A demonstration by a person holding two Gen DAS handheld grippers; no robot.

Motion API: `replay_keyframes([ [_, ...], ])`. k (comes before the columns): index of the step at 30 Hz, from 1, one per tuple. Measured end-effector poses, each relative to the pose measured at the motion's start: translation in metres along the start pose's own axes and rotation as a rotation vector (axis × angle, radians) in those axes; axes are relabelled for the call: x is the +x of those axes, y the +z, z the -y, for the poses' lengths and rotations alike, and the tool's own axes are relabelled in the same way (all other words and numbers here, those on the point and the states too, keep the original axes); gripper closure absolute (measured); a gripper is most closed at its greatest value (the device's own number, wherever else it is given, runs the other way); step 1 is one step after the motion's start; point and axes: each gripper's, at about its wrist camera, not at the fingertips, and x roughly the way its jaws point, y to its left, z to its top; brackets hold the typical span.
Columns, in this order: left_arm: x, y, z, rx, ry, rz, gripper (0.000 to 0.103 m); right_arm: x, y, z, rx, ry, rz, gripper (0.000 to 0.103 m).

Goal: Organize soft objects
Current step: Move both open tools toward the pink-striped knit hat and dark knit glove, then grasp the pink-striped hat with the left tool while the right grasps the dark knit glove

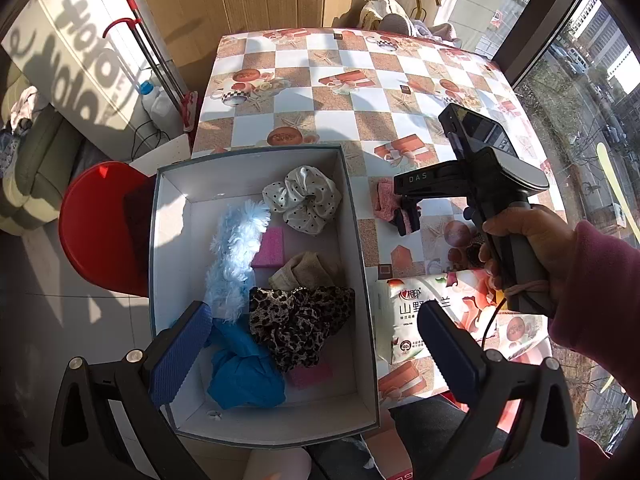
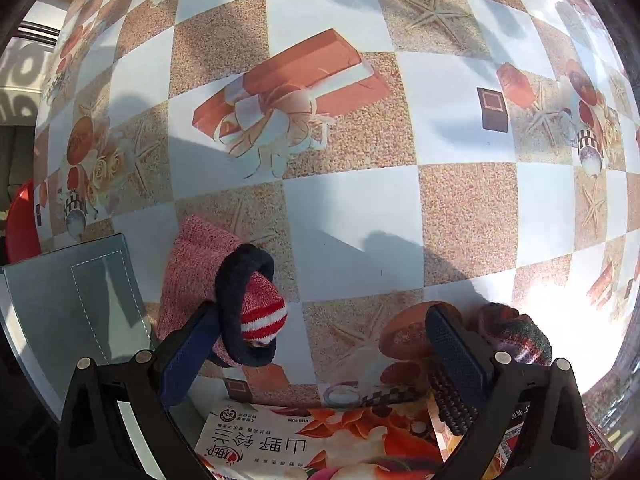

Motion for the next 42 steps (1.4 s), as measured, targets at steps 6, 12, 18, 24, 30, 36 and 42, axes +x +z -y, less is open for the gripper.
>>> replay_keyframes([
  [6,0.009,0.017,0.022,0.063,-0.033,-0.004,0.000,-0.059,0.005,0.068,0.220,0.261,0.019,0.000],
  [12,0.019,0.043,0.057,0.131,-0.080,-0.001,0.000,-0.117,-0.012,0.110,0.185,0.436,-0.031,0.000],
  [18,0.041,0.066,0.083,0.133,-0.093,-0.048,0.000,-0.131,-0.008,0.117,-0.050,0.276,-0.110,0.000],
  [24,0.070,0.085,0.098,0.072,-0.089,-0.111,0.000,-0.063,0.002,0.119,-0.253,0.118,-0.251,0.000],
  [30,0.085,0.092,0.103,0.030,-0.034,-0.145,0.000,-0.005,0.013,0.092,-0.444,0.065,-0.422,0.000],
  [36,0.102,0.099,0.107,-0.009,0.013,-0.173,0.000,0.039,0.010,0.063,-0.629,0.026,-0.570,0.000],
  [42,0.131,0.112,0.123,-0.011,0.031,-0.194,0.000,0.044,0.010,0.069,-0.625,0.034,-0.524,0.000],
])
